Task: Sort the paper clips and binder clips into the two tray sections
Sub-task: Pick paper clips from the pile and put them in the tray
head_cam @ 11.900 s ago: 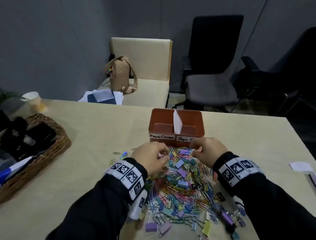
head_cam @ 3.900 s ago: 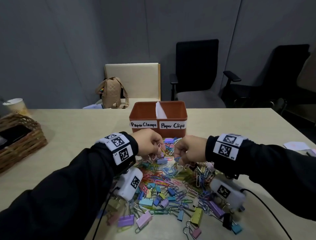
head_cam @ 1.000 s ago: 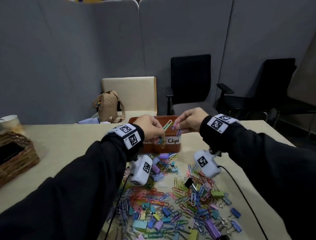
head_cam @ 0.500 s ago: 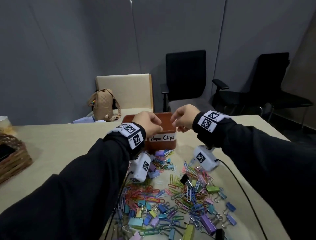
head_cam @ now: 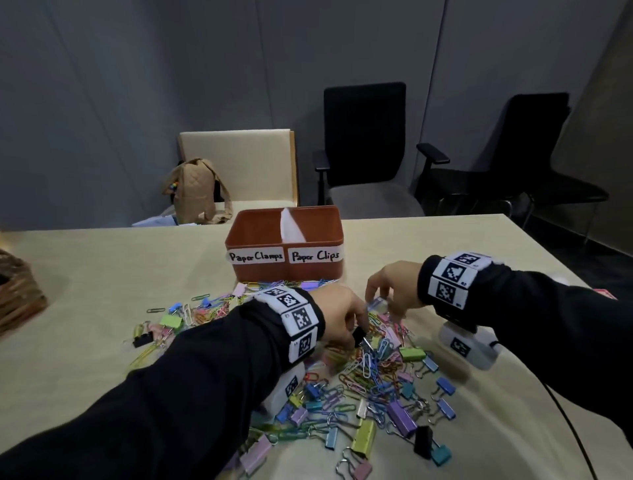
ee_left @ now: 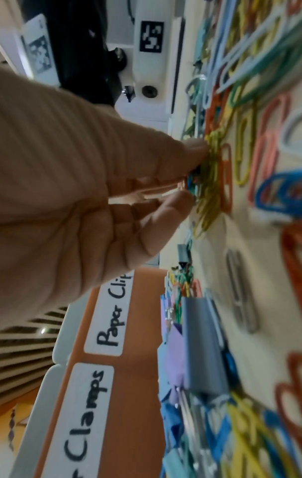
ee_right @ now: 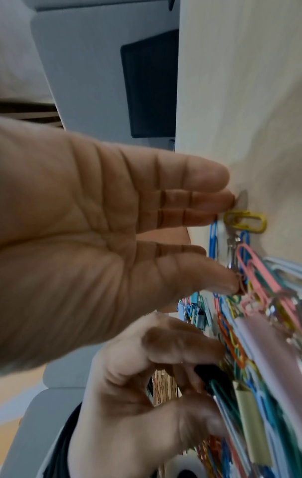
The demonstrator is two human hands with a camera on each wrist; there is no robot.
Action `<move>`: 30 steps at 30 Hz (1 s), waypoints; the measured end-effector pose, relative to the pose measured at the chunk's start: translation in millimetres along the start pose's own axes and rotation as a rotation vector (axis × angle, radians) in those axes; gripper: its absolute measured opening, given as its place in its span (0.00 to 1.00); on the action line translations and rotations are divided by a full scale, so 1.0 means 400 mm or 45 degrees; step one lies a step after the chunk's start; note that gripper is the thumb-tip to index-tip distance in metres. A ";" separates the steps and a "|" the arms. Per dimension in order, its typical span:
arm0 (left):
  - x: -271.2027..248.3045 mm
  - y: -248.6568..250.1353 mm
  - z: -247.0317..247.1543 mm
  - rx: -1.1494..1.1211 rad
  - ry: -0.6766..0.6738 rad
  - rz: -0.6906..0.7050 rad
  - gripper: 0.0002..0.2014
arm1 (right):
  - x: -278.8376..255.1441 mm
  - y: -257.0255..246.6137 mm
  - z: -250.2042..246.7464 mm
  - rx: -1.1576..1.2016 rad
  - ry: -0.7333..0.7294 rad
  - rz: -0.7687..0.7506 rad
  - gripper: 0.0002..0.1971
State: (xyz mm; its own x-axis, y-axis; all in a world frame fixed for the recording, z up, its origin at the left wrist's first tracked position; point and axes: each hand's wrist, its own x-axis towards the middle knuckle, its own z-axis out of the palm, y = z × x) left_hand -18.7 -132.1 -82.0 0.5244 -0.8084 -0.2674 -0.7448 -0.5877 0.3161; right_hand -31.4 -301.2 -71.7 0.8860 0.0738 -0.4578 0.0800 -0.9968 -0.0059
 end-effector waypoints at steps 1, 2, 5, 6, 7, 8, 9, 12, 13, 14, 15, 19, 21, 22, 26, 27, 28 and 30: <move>0.003 0.003 0.000 0.020 0.007 0.012 0.13 | 0.000 0.000 0.000 0.002 0.010 -0.001 0.30; 0.006 0.003 -0.002 0.022 0.021 0.015 0.10 | 0.002 0.001 0.001 0.005 0.022 -0.003 0.31; 0.007 -0.002 -0.018 0.005 0.132 -0.042 0.07 | 0.005 0.002 0.010 0.014 0.044 -0.009 0.33; 0.010 -0.007 -0.028 -0.001 0.187 -0.069 0.07 | 0.005 0.002 0.012 0.015 0.038 -0.008 0.34; 0.013 -0.013 -0.038 -0.007 0.247 -0.097 0.06 | 0.004 0.001 0.014 0.010 0.033 -0.008 0.35; 0.018 -0.019 -0.048 -0.018 0.301 -0.131 0.06 | 0.003 0.001 0.015 0.003 0.031 -0.007 0.35; 0.023 -0.024 -0.058 -0.027 0.344 -0.165 0.06 | 0.002 0.002 0.015 -0.001 0.036 -0.005 0.34; 0.044 -0.037 -0.078 -0.047 0.404 -0.278 0.07 | 0.000 0.011 0.015 0.016 0.058 -0.001 0.34; 0.050 -0.038 -0.080 -0.063 0.426 -0.309 0.06 | -0.002 0.015 0.016 0.013 0.061 -0.002 0.33; 0.058 -0.039 -0.082 -0.091 0.455 -0.336 0.06 | -0.005 0.017 0.017 0.005 0.061 -0.003 0.32; 0.064 -0.040 -0.082 -0.119 0.490 -0.355 0.06 | -0.008 0.017 0.019 -0.008 0.058 -0.005 0.32; 0.073 -0.036 -0.070 -0.196 0.461 -0.333 0.11 | -0.020 0.012 0.036 -0.074 0.079 -0.050 0.33; 0.064 -0.024 -0.059 -0.123 0.255 -0.247 0.12 | -0.023 0.013 0.045 -0.083 0.123 -0.091 0.32; 0.059 -0.016 -0.052 -0.058 0.137 -0.202 0.14 | -0.024 0.014 0.047 -0.078 0.137 -0.105 0.30; 0.062 0.008 -0.027 0.193 -0.139 -0.112 0.31 | -0.025 0.019 0.045 -0.023 0.149 -0.095 0.24; 0.064 0.009 -0.025 0.229 -0.148 -0.109 0.33 | -0.024 0.021 0.045 0.004 0.152 -0.085 0.23; 0.065 0.010 -0.023 0.242 -0.140 -0.105 0.33 | -0.022 0.024 0.047 0.030 0.157 -0.077 0.21; 0.065 0.010 -0.018 0.218 -0.094 -0.096 0.28 | -0.021 0.026 0.049 0.057 0.173 -0.075 0.17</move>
State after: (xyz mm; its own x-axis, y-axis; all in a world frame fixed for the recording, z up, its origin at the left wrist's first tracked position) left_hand -5.1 -155.5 -81.3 0.5545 -0.7540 -0.3522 -0.7671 -0.6272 0.1348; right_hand -46.9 -313.0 -85.2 0.9342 0.1329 -0.3310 0.1159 -0.9907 -0.0706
